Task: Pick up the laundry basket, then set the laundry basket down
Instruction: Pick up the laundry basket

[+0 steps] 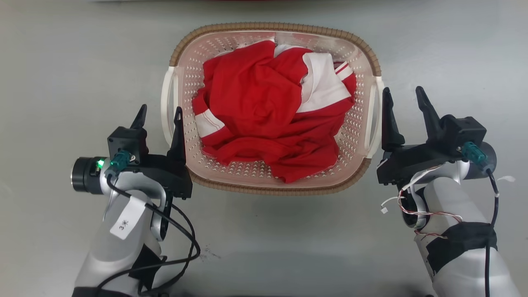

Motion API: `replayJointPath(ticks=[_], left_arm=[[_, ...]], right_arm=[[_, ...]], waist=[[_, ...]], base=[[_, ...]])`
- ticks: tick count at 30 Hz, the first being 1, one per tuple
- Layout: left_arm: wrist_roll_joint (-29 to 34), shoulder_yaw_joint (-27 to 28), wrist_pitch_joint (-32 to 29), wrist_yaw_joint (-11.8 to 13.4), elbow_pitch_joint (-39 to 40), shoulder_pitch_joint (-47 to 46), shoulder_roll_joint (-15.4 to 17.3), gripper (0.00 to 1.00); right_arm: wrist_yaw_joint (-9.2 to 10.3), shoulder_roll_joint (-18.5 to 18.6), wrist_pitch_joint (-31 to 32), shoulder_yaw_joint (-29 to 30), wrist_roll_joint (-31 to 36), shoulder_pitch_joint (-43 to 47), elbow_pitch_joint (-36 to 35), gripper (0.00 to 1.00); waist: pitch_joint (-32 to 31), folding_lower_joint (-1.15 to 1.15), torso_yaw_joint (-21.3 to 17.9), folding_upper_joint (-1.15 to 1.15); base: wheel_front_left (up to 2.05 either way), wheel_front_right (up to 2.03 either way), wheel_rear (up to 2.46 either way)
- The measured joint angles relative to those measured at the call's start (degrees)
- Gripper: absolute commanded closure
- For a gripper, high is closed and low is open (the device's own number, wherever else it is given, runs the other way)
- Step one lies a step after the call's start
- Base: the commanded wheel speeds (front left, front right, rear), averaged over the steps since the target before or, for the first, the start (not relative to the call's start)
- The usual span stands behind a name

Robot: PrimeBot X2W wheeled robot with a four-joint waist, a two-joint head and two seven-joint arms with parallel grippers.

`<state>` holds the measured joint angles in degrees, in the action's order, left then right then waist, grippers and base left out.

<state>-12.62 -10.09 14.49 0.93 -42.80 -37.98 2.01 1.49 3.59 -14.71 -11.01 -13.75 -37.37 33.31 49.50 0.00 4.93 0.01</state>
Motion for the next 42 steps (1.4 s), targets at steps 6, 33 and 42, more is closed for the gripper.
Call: replayJointPath(ticks=[6, 33, 42], left_arm=[[0.00, -0.38, 0.00, -0.49, -3.20, -2.86, -0.14, 0.00], [-1.85, -2.29, 0.00, -2.02, -14.27, -11.49, -0.58, 0.00], [-3.55, -5.14, 0.00, -2.94, -15.96, -12.91, -0.57, 0.96]], right_arm=[[-0.48, 0.01, 0.00, -1.33, 0.00, -1.54, 1.98, 0.00], [-0.75, 0.21, -0.01, -6.20, -1.96, -6.92, 9.28, 0.00], [-0.75, 0.29, -0.03, -7.39, -2.78, -8.27, 9.96, 0.56]], waist=[[2.18, 0.00, 0.13, 0.00], [6.82, -0.01, 1.77, -0.01], [7.60, -0.01, 1.37, -0.01]], base=[[0.00, 0.00, 0.00], [0.00, 0.00, 0.00], [0.00, 0.00, 0.00]])
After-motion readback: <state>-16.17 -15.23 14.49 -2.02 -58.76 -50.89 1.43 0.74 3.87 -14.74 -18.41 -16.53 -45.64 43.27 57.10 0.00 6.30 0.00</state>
